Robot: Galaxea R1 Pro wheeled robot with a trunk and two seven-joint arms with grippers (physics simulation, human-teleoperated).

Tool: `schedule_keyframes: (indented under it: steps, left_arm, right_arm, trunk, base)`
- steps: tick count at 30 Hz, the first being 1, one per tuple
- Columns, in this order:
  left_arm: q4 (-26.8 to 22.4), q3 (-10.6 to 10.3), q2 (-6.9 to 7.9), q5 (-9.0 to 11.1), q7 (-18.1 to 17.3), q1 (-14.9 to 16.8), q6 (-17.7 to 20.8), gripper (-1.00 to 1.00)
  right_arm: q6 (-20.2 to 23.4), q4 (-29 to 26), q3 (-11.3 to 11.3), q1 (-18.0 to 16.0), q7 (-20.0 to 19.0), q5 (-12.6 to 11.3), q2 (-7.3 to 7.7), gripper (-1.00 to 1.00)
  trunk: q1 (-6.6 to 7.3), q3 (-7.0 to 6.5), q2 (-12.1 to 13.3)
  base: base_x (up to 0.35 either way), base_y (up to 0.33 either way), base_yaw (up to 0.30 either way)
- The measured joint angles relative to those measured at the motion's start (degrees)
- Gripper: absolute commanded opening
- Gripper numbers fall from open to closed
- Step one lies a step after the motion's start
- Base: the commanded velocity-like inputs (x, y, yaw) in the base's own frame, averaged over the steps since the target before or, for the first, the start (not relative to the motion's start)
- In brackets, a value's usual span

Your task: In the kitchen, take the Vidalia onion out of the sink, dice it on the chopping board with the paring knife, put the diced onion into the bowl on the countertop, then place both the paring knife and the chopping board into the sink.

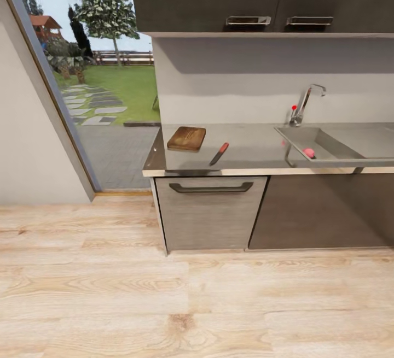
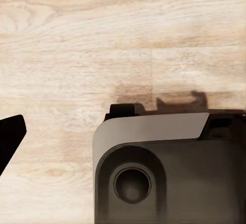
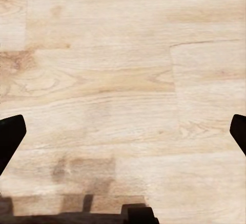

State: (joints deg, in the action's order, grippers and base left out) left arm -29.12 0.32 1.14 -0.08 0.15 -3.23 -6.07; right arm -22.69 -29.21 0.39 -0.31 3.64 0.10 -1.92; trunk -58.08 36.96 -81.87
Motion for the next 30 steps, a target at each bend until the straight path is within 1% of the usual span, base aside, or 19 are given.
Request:
schedule_keyframes:
  steps: [30]
  left_arm:
    - [0.03, 0.00, 0.00, 0.00, 0.01, 0.00, 0.00, 1.00]
  right_arm:
    - [0.00, 0.00, 0.00, 0.02, 0.00, 0.05, -0.09, 1.00]
  trunk:
    - [6.59, -5.39, 12.04]
  base:
    - [0.000, 0.000, 0.000]
